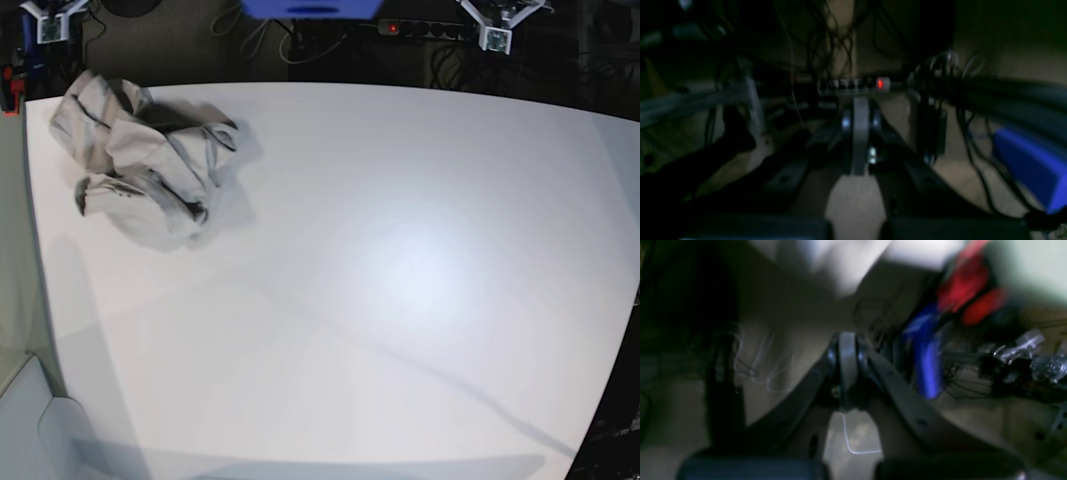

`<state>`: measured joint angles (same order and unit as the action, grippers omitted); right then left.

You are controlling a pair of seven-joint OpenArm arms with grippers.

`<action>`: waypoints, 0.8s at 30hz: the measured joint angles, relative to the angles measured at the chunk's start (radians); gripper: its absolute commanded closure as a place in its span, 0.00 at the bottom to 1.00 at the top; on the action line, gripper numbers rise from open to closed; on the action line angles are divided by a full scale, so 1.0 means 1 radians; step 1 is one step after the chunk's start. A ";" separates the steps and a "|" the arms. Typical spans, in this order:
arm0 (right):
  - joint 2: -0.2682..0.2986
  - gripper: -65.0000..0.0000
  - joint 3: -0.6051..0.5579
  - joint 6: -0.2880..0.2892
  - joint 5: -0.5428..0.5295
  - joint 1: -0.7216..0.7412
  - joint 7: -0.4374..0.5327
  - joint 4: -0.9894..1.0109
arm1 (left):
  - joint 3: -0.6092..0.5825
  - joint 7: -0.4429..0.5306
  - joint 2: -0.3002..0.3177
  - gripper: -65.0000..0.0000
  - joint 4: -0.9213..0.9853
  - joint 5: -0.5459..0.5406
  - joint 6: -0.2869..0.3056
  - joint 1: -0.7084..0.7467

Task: Layout the t-shirt on the table in an organized manner, then fold the t-shirt properly
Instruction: 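Lower the right gripper onto the crumpled grey t-shirt and grasp it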

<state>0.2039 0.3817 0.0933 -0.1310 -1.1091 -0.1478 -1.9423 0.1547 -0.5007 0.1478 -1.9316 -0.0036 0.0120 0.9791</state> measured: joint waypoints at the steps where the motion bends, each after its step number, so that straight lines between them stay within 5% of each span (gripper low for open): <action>1: -0.001 1.00 0.038 0.056 -0.025 0.001 -0.024 -0.037 | 0.000 -0.005 -0.001 1.00 -0.026 0.000 0.000 0.006; 6: -0.008 1.00 0.222 0.341 -0.175 0.132 -0.173 -0.088 | -0.002 -0.112 -0.002 1.00 -0.064 0.000 0.000 -0.010; 12: -0.005 1.00 0.368 0.576 -0.180 0.370 -0.370 -0.087 | -0.001 -0.106 0.006 1.00 -0.063 -0.123 0.000 -0.036; 18: 0.021 1.00 0.368 0.598 -0.179 0.542 -0.474 -0.089 | 0.018 -0.158 0.055 1.00 -0.066 -0.230 0.000 -0.081; 24: 0.052 1.00 0.205 0.599 -0.180 0.599 -0.503 -0.087 | 0.093 -0.213 0.056 0.99 -0.066 -0.280 0.000 -0.135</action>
<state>0.2558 0.5865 0.6922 -0.3115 -0.5106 -0.6506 -2.0296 0.2478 -0.7139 0.2039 -1.9980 -0.2836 0.0116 0.8440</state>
